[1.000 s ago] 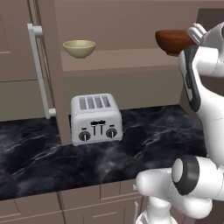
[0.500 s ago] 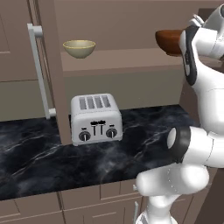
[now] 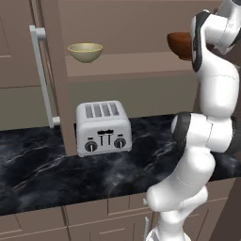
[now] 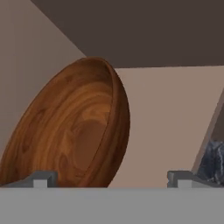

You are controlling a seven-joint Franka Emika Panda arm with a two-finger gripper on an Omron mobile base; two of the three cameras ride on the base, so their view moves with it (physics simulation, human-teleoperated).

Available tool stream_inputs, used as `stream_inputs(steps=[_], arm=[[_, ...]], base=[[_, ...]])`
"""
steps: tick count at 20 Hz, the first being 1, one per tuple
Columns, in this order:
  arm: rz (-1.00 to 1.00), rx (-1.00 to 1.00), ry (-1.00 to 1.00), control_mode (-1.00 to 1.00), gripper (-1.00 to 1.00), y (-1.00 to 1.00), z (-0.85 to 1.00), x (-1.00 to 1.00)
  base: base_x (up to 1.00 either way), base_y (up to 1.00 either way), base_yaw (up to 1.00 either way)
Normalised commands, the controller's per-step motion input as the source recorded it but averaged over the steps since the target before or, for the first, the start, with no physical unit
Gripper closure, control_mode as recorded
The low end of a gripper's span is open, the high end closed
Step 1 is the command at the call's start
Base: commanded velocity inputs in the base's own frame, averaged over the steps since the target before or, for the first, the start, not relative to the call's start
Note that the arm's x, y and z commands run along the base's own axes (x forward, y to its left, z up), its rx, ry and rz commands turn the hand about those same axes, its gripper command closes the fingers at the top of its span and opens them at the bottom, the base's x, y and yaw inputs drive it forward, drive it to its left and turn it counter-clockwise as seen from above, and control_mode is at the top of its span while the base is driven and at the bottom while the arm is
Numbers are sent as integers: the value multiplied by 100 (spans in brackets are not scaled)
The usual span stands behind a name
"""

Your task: Take the smaller bowl and place it next to the appetizer plate on the dining counter , and place the larger bowl next to the plate with cooked food.

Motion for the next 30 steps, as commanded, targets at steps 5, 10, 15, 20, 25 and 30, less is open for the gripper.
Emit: stream_inputs(steps=[5, 10, 15, 20, 25, 30], arm=[[0, 1, 0, -100, -100, 0, -18, 25], [0, 0, 0, -100, -100, 0, -69, 3], [0, 0, -4, -100, -100, 0, -49, 49], [1, 5, -17, -100, -100, 0, -10, 65], [0, 6, -16, -100, 100, 0, -31, 39], [0, 10, -15, -100, 100, 5, -39, 42]], base=[[0, 0, 0], [0, 0, 0], [0, 0, 0], [0, 0, 0], [0, 0, 0], [0, 0, 0]])
